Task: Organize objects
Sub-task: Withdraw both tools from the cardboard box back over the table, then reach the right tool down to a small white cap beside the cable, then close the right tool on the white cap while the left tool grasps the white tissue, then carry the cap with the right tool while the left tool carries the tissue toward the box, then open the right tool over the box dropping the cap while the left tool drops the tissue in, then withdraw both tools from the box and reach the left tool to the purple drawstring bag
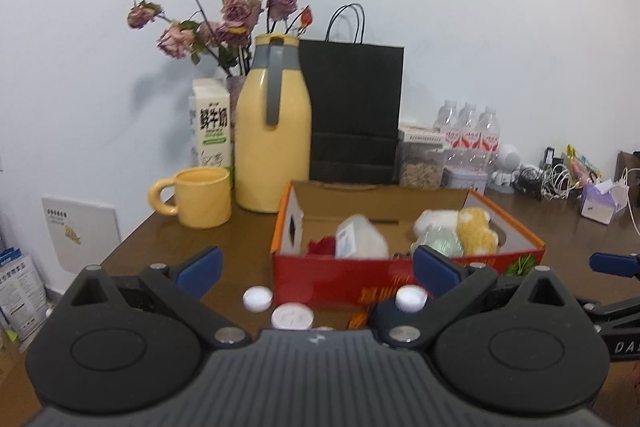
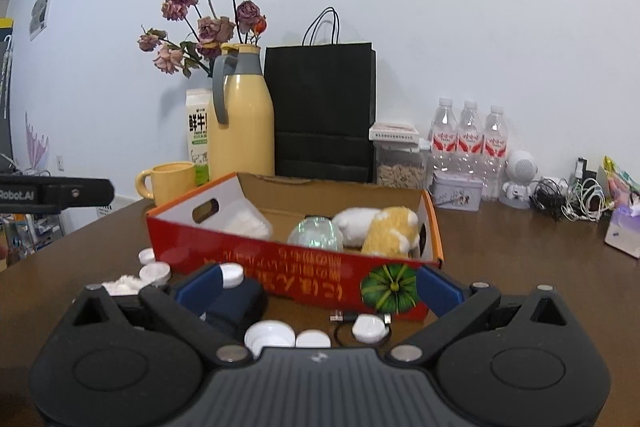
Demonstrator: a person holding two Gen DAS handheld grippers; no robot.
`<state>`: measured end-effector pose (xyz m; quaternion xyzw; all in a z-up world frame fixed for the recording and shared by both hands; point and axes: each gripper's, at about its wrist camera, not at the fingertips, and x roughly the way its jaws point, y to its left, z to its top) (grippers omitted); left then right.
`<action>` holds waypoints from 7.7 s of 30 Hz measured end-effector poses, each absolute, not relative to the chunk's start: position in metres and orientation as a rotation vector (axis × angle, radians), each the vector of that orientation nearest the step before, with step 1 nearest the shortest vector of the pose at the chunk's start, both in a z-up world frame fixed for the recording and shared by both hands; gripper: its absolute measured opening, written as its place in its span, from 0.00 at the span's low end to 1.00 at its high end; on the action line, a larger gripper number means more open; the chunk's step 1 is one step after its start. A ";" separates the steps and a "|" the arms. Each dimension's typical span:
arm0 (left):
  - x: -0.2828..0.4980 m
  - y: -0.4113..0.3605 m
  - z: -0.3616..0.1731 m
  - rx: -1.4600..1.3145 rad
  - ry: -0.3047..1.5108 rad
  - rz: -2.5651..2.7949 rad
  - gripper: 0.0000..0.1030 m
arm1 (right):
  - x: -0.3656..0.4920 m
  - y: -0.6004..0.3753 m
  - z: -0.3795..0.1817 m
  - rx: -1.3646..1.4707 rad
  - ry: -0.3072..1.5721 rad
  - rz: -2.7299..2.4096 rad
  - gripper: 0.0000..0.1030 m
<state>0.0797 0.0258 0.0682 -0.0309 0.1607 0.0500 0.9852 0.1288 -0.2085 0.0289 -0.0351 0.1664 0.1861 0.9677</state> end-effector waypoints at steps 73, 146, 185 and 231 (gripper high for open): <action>0.085 0.057 0.023 -0.110 0.477 0.196 1.00 | 0.171 -0.218 -0.008 -0.126 0.379 0.339 0.30; 0.128 0.058 -0.017 -0.098 0.636 0.093 0.73 | 0.160 -0.231 -0.023 -0.262 0.548 0.335 0.27; 0.180 0.003 0.074 -0.012 0.340 0.006 0.60 | 0.216 -0.186 0.046 -0.105 0.320 0.438 0.13; 0.250 -0.018 0.067 -0.086 0.311 0.027 1.00 | 0.267 -0.186 0.022 -0.039 0.331 0.351 1.00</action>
